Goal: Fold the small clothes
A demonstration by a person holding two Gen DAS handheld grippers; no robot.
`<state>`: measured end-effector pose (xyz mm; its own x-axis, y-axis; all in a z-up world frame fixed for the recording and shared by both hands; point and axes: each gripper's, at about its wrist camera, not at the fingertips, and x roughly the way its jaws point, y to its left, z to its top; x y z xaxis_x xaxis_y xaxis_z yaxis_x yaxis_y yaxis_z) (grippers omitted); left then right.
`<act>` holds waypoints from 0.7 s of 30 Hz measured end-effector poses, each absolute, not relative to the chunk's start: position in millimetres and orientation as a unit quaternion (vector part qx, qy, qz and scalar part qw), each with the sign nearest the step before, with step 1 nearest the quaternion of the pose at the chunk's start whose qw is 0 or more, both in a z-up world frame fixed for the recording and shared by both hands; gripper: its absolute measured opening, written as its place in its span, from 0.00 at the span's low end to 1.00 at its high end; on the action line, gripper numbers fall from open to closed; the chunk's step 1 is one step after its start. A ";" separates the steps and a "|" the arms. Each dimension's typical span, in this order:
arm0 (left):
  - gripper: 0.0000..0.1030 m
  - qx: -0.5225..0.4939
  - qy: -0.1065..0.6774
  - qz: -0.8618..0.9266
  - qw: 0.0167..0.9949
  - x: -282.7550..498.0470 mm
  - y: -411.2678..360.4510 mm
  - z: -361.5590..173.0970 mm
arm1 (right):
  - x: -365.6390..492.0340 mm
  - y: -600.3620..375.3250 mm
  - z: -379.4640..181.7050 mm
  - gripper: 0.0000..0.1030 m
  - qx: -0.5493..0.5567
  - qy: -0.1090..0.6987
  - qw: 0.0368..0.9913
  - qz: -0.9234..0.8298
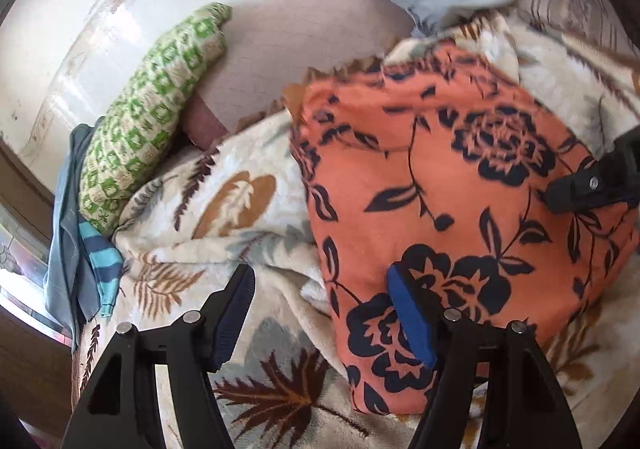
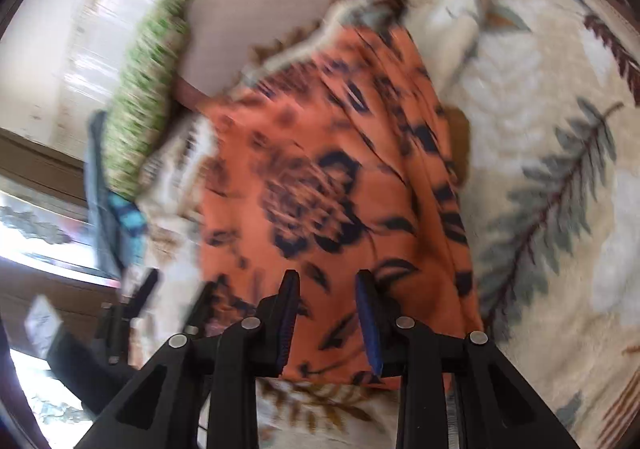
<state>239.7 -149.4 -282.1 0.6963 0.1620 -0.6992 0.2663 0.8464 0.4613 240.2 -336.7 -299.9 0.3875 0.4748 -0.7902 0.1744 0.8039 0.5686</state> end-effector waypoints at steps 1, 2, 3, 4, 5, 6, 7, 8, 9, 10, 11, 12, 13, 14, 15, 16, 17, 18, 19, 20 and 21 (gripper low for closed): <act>0.68 0.274 0.392 -0.027 0.878 241.4 -149.7 -284.3 | 242.6 -333.2 -307.7 0.31 0.291 0.553 0.775 0.098; 0.68 0.271 0.394 -0.023 0.878 242.1 -150.8 -281.5 | 243.8 -330.9 -308.7 0.31 0.286 0.551 0.778 0.098; 0.68 0.270 0.397 -0.020 0.877 242.0 -152.4 -276.5 | 243.7 -329.1 -306.0 0.31 0.278 0.549 0.782 0.097; 0.68 0.265 0.399 -0.019 0.878 241.2 -152.7 -271.4 | 242.6 -327.6 -302.3 0.31 0.272 0.548 0.785 0.097; 0.68 0.257 0.400 -0.021 0.879 239.4 -151.0 -266.4 | 240.5 -326.4 -298.9 0.31 0.269 0.544 0.788 0.098; 0.68 0.245 0.403 -0.023 0.881 237.6 -147.5 -262.0 | 238.6 -326.5 -296.6 0.31 0.271 0.540 0.791 0.100; 0.68 0.231 0.408 -0.024 0.883 235.0 -143.7 -258.0 | 235.6 -328.3 -293.5 0.31 0.277 0.534 0.792 0.102; 0.68 0.217 0.413 -0.024 0.884 231.1 -139.6 -253.6 | 232.9 -329.8 -290.1 0.31 0.284 0.527 0.794 0.104; 0.68 0.209 0.415 -0.022 0.885 226.7 -137.0 -250.4 | 229.2 -331.1 -284.5 0.31 0.289 0.517 0.798 0.109; 0.68 0.203 0.414 -0.020 0.887 221.9 -134.5 -245.5 | 225.2 -329.2 -278.9 0.31 0.291 0.504 0.805 0.113; 0.68 0.200 0.408 -0.017 0.891 216.2 -132.6 -239.5 | 219.7 -328.6 -272.0 0.31 0.291 0.490 0.814 0.114; 0.68 0.198 0.400 -0.016 0.895 210.5 -131.2 -232.8 | 214.0 -330.0 -263.9 0.31 0.290 0.474 0.824 0.113; 0.68 0.195 0.393 -0.015 0.899 206.3 -129.3 -225.6 | 208.5 -331.3 -256.5 0.31 0.291 0.457 0.833 0.113; 0.68 0.192 0.385 -0.014 0.902 201.1 -127.8 -218.0 | 202.9 -331.9 -249.0 0.31 0.295 0.439 0.841 0.115; 0.68 0.190 0.379 -0.014 0.906 197.2 -125.8 -210.3 | 198.8 -331.7 -243.0 0.31 0.299 0.426 0.846 0.117; 0.69 0.188 0.372 -0.013 0.909 192.8 -124.6 -203.0 | 193.8 -332.3 -237.3 0.31 0.301 0.413 0.851 0.119; 0.70 0.188 0.363 -0.012 0.913 187.3 -123.5 -195.3 | 190.5 -331.5 -232.3 0.32 0.302 0.401 0.856 0.119; 0.70 0.189 0.355 -0.011 0.915 184.3 -120.7 -188.8 | 188.7 -328.9 -227.8 0.37 0.301 0.391 0.862 0.117; 0.70 0.190 0.347 -0.010 0.918 179.6 -119.8 -183.4 | 184.8 -326.7 -223.5 0.44 0.301 0.381 0.867 0.116; 0.71 0.192 0.340 -0.008 0.921 175.6 -118.3 -178.0 | 181.3 -326.0 -220.3 0.62 0.301 0.372 0.870 0.117; 0.71 0.191 0.333 -0.006 0.923 171.9 -116.6 -173.1 | 178.2 -323.7 -216.0 0.67 0.303 0.360 0.874 0.119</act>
<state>171.9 -116.6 -173.1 0.7775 0.1161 -0.6181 0.1390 0.9268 0.3490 178.2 -323.7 -216.0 0.7117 0.4268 -0.5580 0.0098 0.7881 0.6155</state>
